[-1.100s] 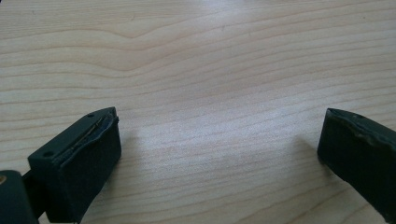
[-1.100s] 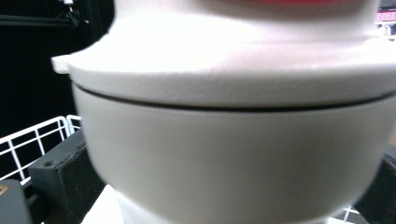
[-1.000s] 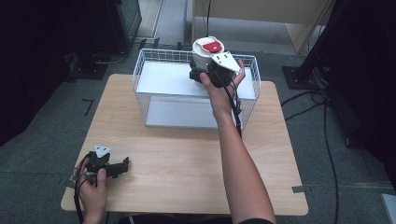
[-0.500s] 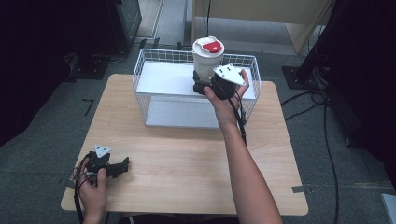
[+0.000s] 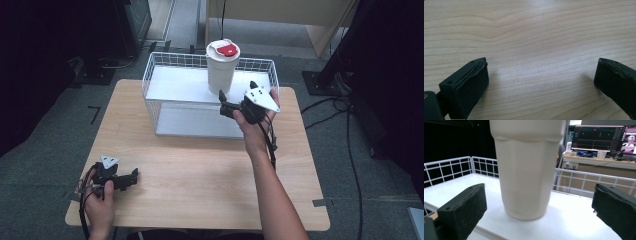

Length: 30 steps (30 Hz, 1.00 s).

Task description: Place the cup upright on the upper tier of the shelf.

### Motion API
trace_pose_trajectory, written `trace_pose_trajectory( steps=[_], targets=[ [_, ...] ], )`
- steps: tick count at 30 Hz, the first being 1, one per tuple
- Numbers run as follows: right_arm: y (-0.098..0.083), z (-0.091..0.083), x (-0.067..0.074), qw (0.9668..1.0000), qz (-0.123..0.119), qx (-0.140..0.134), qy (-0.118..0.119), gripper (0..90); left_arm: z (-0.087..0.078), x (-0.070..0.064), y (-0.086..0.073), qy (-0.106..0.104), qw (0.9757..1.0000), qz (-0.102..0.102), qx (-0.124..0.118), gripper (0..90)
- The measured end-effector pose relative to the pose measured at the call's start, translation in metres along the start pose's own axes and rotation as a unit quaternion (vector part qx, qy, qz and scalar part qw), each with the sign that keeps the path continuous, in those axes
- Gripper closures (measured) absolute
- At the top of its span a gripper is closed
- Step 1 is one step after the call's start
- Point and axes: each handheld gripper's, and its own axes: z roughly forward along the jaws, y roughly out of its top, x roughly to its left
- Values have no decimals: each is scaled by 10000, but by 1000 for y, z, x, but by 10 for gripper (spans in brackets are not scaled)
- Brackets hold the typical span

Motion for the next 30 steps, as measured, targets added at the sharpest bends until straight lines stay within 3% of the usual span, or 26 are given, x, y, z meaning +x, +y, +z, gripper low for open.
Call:
trace_pose_trajectory(
  steps=[17, 30],
  targets=[
    [-39, -51, -28, 9996, -66, 203, -172, 0, 0, 0, 0, -2, 10000, 6, 7, 0],
    [-62, -87, -53, 9986, 165, 369, -336, 0, 0, 0, 0, -4, 10000, 8, 15, 0]
  ],
)
